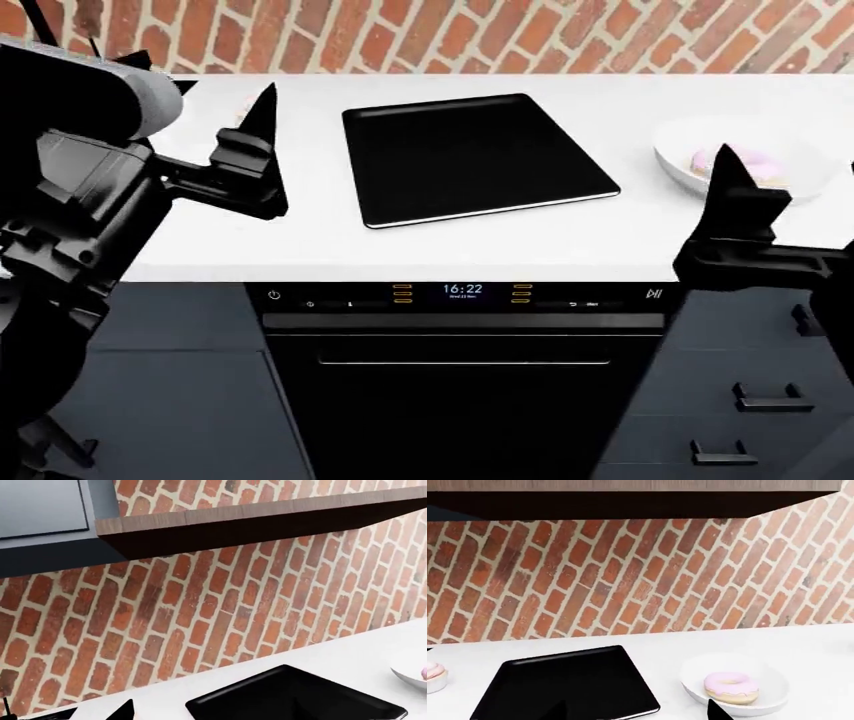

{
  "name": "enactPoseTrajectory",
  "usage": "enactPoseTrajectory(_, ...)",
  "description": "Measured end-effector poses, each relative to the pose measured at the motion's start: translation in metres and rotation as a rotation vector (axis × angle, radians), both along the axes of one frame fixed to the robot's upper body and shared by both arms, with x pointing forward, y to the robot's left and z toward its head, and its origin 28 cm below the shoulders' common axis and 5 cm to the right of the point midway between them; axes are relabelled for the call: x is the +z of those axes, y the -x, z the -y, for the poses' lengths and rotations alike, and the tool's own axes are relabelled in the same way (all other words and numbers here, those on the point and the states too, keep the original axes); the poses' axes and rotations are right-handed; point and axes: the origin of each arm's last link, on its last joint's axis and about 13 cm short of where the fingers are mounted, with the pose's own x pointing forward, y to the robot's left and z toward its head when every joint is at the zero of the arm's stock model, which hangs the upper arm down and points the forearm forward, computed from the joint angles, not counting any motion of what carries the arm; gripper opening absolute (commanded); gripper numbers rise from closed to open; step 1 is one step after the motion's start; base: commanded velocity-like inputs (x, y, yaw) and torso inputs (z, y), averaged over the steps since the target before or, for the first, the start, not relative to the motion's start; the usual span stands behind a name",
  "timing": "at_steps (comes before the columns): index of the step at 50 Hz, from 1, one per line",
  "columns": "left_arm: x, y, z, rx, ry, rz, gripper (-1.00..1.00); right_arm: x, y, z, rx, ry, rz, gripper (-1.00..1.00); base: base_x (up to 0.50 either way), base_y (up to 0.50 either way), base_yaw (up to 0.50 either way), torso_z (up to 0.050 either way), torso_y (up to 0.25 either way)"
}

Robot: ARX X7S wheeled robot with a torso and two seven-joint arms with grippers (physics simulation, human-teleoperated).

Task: Pick up the bowl with donut and place it on the tray. Pick up the cupcake and place it on the tray.

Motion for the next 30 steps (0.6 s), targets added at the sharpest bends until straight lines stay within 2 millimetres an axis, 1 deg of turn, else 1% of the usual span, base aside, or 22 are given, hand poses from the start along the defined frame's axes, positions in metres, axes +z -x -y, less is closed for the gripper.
enactPoseTrajectory(6, 0.009, 0.003, -0.002, 0.009, 0.002, 0.019, 1.0, 0.006, 0.008, 0.002, -0.023, 0.039, 0.011, 1.0, 0.0, 0.0, 0.0, 0.0, 0.0)
enactPoseTrajectory(14, 0.013, 0.005, -0.003, 0.018, 0.008, 0.028, 1.0, 0.008, 0.013, 0.004, -0.036, 0.054, 0.007, 1.0, 0.01, 0.0, 0.0, 0.0, 0.0)
enactPoseTrajectory(30, 0.014, 0.008, -0.005, 0.026, 0.014, 0.035, 1.0, 0.008, 0.017, 0.005, -0.037, 0.056, 0.007, 1.0, 0.15, 0.0, 0.0, 0.0, 0.0)
